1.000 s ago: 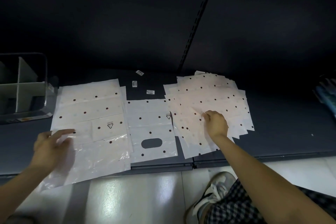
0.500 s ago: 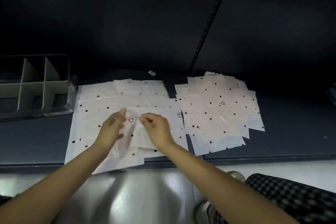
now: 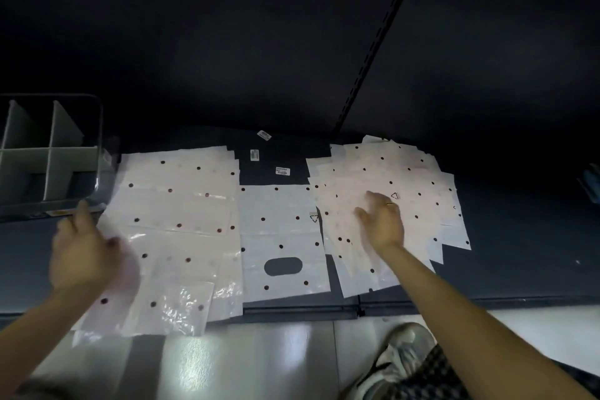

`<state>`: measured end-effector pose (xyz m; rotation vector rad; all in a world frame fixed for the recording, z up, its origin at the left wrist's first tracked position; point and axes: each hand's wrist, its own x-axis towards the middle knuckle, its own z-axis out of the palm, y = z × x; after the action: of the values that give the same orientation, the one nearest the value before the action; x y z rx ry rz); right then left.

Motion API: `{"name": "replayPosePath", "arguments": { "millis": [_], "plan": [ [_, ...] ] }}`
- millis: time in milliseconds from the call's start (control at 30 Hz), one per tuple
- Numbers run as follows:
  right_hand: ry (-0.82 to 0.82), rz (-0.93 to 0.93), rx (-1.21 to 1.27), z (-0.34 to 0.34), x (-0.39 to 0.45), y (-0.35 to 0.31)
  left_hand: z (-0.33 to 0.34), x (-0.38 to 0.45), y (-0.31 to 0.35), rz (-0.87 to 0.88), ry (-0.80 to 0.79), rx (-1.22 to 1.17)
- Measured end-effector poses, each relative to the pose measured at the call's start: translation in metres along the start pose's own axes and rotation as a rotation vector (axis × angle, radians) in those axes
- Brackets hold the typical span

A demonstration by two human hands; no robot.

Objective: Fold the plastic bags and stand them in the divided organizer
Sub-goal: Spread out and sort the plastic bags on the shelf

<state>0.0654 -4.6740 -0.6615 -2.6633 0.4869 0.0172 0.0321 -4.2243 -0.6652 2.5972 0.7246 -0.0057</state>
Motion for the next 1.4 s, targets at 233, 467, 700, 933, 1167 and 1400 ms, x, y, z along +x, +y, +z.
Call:
{"name": "replayPosePath", "arguments": {
  "millis": [233,467,700,933,1167,1400],
  "plan": [
    [0.09,0.02,-0.252,0.005,0.034,0.015,0.035,-0.057,0.041,0.818,-0.205,0.241],
    [0.162,0.176,0.058,-0.006,0.033,-0.006,0.057,-0.043,0.04,0.677,-0.356,0.305],
    [-0.186,0.195,0.641,0.008,-0.031,-0.097,0.037,-0.071,0.087,0.669,-0.46,-0.276],
    [-0.587,-0.388,0.408,0.009,-0.08,-0.127,0.023,-0.077,0.144,-0.247,-0.883,-1.062],
    [-0.757,-0.333,0.574,0.0,-0.072,-0.106,0.036,-0.083,0.142,-0.16,-0.716,-0.933],
    [-0.401,-0.006,0.565,0.018,-0.06,-0.087,0.025,-0.095,0.145,-0.142,-0.763,-1.283]
  ]
}}
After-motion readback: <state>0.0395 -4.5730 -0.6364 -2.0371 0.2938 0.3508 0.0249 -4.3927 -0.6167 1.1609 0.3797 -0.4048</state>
